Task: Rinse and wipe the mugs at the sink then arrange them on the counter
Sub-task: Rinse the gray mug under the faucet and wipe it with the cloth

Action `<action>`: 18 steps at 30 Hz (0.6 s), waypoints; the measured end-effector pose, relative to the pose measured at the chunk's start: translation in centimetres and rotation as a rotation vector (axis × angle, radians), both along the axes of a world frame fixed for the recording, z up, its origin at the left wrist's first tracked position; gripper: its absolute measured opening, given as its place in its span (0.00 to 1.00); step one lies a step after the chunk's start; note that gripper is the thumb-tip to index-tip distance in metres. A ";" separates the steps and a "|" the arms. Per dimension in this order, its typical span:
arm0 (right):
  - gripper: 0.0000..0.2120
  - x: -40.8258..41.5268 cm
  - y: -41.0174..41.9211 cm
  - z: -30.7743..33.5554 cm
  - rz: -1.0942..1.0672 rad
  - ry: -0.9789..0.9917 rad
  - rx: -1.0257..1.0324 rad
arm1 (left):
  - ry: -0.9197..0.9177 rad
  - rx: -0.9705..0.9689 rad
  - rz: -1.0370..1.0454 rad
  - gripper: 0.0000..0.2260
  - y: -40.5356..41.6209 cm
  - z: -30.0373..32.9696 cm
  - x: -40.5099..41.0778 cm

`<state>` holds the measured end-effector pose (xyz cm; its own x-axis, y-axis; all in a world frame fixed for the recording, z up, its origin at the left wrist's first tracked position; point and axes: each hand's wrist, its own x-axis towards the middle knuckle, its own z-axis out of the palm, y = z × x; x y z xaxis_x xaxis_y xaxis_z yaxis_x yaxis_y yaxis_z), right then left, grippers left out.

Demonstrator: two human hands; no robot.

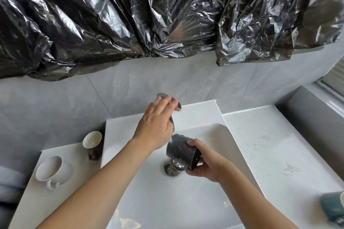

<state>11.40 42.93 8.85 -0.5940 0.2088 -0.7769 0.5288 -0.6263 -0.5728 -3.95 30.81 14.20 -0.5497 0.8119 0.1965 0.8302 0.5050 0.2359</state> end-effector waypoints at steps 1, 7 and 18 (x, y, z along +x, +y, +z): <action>0.23 0.4 0.0 0.2 -0.009 -0.005 -0.016 | 0.044 -0.068 0.001 0.30 -0.1 0.0 0.4; 0.24 2.4 -0.5 1.3 -0.144 -0.016 -0.103 | 0.173 -0.093 -0.017 0.29 -1.8 1.4 3.1; 0.24 5.7 -3.2 3.9 -0.050 0.005 -0.015 | -0.355 -0.183 -0.029 0.12 -6.5 -1.5 13.0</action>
